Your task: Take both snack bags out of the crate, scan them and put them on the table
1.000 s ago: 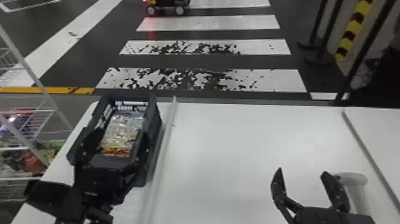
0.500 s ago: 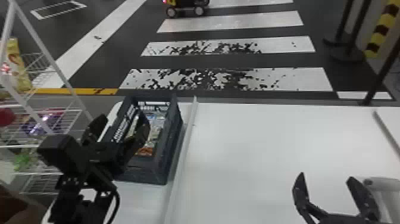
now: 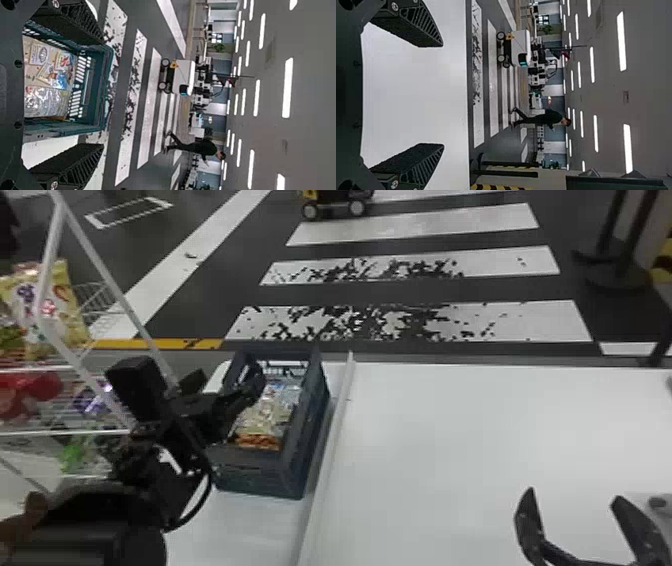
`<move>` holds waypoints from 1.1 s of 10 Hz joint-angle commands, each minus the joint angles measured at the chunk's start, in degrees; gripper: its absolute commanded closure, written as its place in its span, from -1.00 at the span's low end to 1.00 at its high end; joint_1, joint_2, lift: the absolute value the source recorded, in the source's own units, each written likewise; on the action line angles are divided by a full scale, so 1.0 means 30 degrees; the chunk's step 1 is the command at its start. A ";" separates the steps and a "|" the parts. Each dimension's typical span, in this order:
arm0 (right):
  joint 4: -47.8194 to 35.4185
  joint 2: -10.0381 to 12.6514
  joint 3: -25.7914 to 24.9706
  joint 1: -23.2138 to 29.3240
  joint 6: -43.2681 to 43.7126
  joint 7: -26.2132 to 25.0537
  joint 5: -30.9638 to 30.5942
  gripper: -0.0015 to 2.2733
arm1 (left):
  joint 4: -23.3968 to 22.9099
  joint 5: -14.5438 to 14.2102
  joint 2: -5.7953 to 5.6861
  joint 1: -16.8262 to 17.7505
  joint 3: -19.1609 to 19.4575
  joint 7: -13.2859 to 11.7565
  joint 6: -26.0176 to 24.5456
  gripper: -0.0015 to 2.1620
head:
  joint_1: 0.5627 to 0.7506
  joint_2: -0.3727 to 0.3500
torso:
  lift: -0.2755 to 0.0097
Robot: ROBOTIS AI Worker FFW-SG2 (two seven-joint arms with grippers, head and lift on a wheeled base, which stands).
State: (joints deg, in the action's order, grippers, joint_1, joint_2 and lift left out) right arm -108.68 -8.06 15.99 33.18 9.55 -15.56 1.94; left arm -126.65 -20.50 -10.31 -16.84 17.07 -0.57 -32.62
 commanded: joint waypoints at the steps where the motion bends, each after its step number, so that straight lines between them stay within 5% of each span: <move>1: 0.0017 -0.0010 0.0003 0.0045 -0.0183 0.0000 -0.0001 -0.92 | 0.0439 -0.0228 -0.0371 0.1364 0.0200 0.0190 -0.2591 -0.93 | 0.41 0.76 | 0.28; 4: 0.0017 -0.0069 0.0062 0.0103 -0.0242 0.0030 -0.0030 -0.92 | 0.2314 -0.0170 -0.0898 0.3561 0.0024 0.0248 -0.5228 -0.93 | 0.41 0.79 | 0.28; 7: 0.0222 -0.0098 0.0062 0.0133 -0.0301 0.0030 -0.0030 -0.92 | 0.4892 0.0299 -0.1367 0.5700 -0.0737 0.0102 -0.5873 -0.93 | 0.41 0.80 | 0.28; 11: 0.0252 -0.0127 0.0091 0.0191 -0.0418 0.0030 -0.0001 -0.92 | 0.8378 0.1442 -0.1514 0.7926 -0.2349 -0.0279 -0.5990 -0.93 | 0.41 0.75 | 0.28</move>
State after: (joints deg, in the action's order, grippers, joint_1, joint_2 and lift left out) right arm -107.93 -8.44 16.26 33.73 8.30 -15.46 1.93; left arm -102.59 -16.60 -14.84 6.40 10.43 -1.50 -50.60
